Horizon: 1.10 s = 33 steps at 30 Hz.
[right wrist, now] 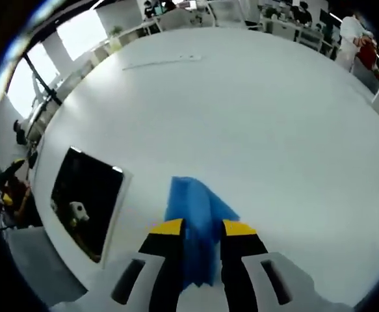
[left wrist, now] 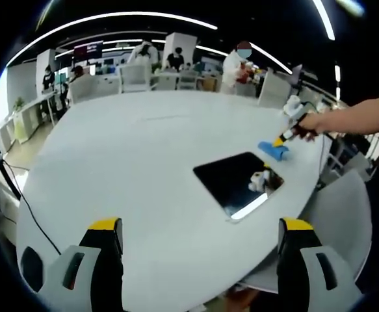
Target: Wipe the mirror surface with the cleaning cloth until all visible marks leave the cleaned area.
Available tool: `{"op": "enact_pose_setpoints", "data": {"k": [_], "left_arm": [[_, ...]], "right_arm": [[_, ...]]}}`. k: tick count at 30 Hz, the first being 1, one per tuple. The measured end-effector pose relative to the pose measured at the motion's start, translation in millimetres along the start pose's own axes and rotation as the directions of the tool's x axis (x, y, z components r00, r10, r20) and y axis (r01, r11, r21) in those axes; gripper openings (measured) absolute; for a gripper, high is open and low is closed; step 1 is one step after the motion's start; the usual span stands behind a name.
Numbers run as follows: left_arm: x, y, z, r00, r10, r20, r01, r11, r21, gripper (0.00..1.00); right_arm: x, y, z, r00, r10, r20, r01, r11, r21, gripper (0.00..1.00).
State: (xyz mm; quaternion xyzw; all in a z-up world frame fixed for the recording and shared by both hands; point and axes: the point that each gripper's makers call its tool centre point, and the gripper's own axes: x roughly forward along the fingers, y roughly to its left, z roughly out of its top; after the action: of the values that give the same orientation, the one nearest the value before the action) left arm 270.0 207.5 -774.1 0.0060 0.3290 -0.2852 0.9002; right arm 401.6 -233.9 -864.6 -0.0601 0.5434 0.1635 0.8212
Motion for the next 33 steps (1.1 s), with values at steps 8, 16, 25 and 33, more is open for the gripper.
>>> {"op": "enact_pose_setpoints", "data": {"k": [8, 16, 25, 33], "left_arm": [[1.4, -0.5, 0.1, 1.0, 0.001, -0.005, -0.001, 1.0, -0.002, 1.0], [2.0, -0.4, -5.8, 1.0, 0.001, -0.013, -0.001, 1.0, -0.007, 1.0], [-0.5, -1.2, -9.0, 1.0, 0.004, -0.012, -0.004, 1.0, -0.011, 1.0], [-0.2, 7.4, 0.4, 1.0, 0.027, 0.015, -0.027, 0.999, 0.025, 1.0]], "right_arm": [[10.9, -0.7, -9.0, 1.0, -0.024, -0.009, 0.024, 1.0, 0.0, 0.1], [10.6, -5.3, -8.2, 0.999, -0.045, -0.016, 0.045, 0.999, -0.006, 0.02], [4.9, -6.1, -11.3, 0.998, -0.033, -0.058, 0.042, 0.986, 0.16, 0.01], [-4.3, -8.2, -8.2, 0.999, -0.019, -0.042, 0.026, 0.983, 0.18, 0.01]]}}
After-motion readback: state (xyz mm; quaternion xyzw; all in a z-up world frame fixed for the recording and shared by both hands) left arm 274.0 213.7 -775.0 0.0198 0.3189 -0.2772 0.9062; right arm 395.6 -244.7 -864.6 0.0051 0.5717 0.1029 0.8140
